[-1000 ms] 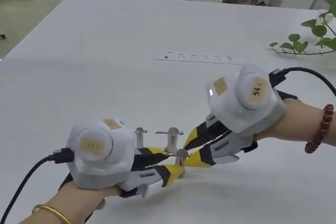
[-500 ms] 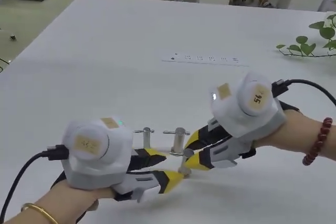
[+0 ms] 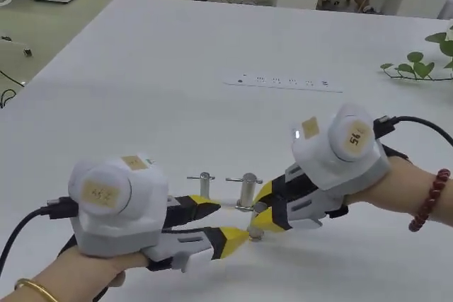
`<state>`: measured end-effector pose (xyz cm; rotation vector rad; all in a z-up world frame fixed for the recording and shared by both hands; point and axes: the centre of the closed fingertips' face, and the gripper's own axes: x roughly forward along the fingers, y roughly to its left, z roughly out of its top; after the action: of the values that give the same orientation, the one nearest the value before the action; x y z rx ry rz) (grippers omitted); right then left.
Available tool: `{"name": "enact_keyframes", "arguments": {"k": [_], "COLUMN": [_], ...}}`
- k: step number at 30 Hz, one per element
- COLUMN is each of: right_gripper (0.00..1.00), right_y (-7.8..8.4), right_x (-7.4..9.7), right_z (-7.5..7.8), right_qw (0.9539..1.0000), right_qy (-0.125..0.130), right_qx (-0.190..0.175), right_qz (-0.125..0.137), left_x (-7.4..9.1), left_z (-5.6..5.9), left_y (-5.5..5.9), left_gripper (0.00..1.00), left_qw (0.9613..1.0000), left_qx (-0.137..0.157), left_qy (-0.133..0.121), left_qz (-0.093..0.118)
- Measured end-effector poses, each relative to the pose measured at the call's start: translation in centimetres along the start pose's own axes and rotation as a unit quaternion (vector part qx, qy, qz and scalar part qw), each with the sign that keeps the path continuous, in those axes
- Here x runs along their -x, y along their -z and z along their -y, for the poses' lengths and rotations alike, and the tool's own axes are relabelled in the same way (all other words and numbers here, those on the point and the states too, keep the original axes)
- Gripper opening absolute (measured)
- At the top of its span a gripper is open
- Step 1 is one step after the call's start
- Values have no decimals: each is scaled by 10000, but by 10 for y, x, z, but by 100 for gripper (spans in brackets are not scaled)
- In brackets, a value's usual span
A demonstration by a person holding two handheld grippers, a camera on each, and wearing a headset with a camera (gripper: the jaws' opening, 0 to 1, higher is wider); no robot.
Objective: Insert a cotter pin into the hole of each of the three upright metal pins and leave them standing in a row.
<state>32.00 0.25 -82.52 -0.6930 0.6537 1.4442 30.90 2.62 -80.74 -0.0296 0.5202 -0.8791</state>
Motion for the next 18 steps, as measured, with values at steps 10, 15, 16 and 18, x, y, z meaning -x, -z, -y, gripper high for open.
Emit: {"name": "enact_keyframes", "arguments": {"k": [10,15,16,18], "right_gripper": [13,13,13,13], "right_y": [0,2,3,4], "right_x": [2,5,6,9], "right_z": [1,2,3,5], "right_qw": [10000,10000,10000,10000], "right_qy": [3,1,4,10], "right_qx": [29,60,55,50], "right_qz": [45,18,22,13], "left_x": [10,17,18,21], "left_z": [0,0,-1,-3], "left_y": [3,-1,-2,-4], "left_gripper": [42,47,49,50], "left_qw": [9998,9998,9997,9995], "left_qx": [-102,-44,-29,6], "left_qy": [-138,-206,-225,-272], "left_qz": [-50,54,87,130]}}
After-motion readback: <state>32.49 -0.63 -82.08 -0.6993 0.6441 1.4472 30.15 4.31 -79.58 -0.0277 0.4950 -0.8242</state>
